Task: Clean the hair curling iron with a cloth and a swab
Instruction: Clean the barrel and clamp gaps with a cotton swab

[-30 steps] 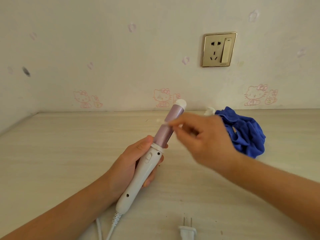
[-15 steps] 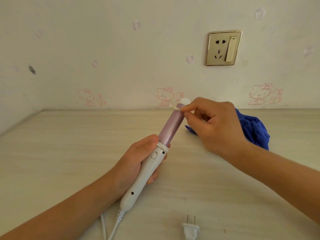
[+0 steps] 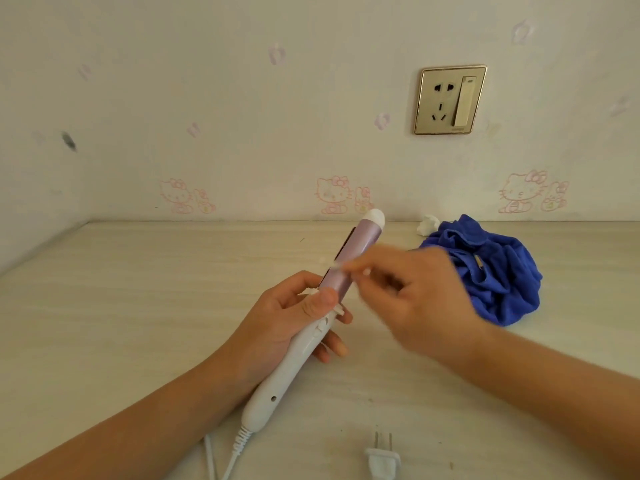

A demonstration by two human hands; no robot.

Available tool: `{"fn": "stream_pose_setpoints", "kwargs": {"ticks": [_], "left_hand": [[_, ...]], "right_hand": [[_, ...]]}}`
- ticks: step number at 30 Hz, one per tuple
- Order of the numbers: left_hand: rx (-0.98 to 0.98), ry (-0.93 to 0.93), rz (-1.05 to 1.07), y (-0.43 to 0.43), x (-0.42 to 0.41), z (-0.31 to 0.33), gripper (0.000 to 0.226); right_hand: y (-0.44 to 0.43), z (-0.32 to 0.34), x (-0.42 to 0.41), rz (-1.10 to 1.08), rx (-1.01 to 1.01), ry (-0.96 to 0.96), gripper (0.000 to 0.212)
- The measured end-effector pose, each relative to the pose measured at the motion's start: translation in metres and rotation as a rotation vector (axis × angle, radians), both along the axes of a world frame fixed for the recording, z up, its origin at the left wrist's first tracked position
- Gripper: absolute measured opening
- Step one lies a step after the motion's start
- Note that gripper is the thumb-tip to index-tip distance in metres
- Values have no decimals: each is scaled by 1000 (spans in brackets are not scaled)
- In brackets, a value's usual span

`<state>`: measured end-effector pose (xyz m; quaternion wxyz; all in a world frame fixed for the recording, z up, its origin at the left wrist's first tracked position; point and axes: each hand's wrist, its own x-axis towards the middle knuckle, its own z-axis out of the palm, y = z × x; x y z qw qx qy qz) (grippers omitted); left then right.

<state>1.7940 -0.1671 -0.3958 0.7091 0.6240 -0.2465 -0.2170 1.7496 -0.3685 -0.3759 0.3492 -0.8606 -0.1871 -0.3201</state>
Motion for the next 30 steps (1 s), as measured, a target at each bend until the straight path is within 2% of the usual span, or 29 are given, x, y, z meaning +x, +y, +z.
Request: {"fn": "stream_pose_setpoints", "kwargs": {"ticks": [3, 6, 8, 14, 17, 19, 24, 30], "left_hand": [[-10, 21, 31, 1, 1, 1, 27], [7, 31, 42, 3, 1, 1, 32], [-2, 31, 29, 4, 1, 1, 32], [-41, 85, 13, 7, 2, 0, 47], [-25, 90, 19, 6, 1, 0, 42], [-4, 91, 21, 5, 1, 0, 48], [41, 51, 44, 4, 0, 0, 46], [45, 57, -22, 3, 0, 2, 54]], "right_hand": [[9, -3, -5, 58, -69, 31, 17], [-15, 11, 19, -108, 58, -30, 15], [-23, 13, 24, -137, 120, -40, 16], [4, -3, 0, 24, -29, 16, 18], [-16, 10, 20, -96, 65, -37, 15], [-23, 12, 25, -135, 106, -50, 17], [9, -10, -8, 73, -89, 38, 18], [-30, 13, 26, -164, 111, -41, 16]]}}
